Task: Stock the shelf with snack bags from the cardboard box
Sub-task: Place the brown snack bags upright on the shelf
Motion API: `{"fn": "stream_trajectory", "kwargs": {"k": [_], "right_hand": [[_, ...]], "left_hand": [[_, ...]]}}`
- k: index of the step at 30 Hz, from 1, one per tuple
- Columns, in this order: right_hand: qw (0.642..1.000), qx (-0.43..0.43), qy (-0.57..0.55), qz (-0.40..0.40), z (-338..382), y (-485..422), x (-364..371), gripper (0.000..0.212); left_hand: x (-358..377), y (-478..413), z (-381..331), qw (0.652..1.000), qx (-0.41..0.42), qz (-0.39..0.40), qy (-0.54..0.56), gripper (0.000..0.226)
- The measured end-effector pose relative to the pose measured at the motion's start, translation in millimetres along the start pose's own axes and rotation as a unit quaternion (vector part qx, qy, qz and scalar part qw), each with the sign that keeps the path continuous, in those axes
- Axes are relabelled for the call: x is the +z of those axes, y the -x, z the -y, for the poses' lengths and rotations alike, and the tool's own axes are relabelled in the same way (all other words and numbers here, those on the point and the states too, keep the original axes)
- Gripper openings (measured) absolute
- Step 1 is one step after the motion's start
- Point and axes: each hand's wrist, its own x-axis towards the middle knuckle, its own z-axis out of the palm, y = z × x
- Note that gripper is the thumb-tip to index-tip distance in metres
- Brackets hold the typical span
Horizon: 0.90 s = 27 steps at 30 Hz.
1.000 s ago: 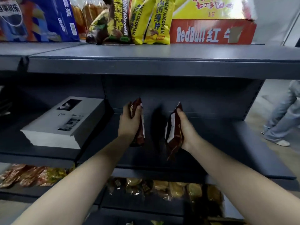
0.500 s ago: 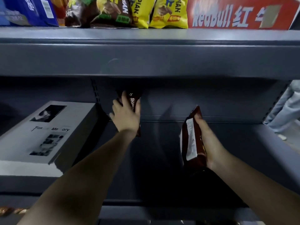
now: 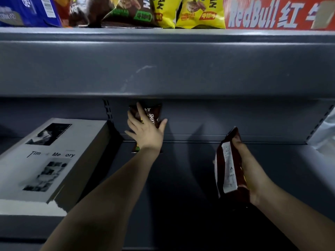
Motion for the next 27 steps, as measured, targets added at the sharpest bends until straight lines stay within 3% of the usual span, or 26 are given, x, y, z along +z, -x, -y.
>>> {"fn": "stream_trajectory", "kwargs": {"k": [3,8,11,15,19,21,24,27], "right_hand": [[1.0,-0.007,0.017,-0.012,0,2,6,0.082],[1.0,-0.001,0.015,-0.005,2,10,20,0.076],[0.999,0.0,0.036,0.007,-2,11,27,0.079],[0.997,-0.008,0.072,0.014,-6,17,33,0.087],[0.997,-0.039,0.065,-0.008,-5,23,35,0.046],[0.997,-0.064,0.036,0.0,-2,24,41,0.039],[0.992,-0.118,0.038,0.027,2,17,60,0.055],[0.977,-0.179,0.109,0.026,0,3,89,0.071]], "left_hand": [[-10,14,16,0.998,0.054,0.03,-0.018,0.115],[-29,31,59,0.961,0.205,0.063,-0.177,0.107],[-37,29,64,0.95,0.212,0.088,-0.21,0.108],[-41,27,57,0.956,0.206,0.112,-0.178,0.114],[-48,31,46,0.962,0.181,0.122,-0.165,0.115],[-54,34,42,0.968,0.163,0.12,-0.151,0.107],[-68,36,43,0.983,0.12,0.103,-0.093,0.088],[-80,37,51,0.982,0.176,0.067,0.003,0.063]]}}
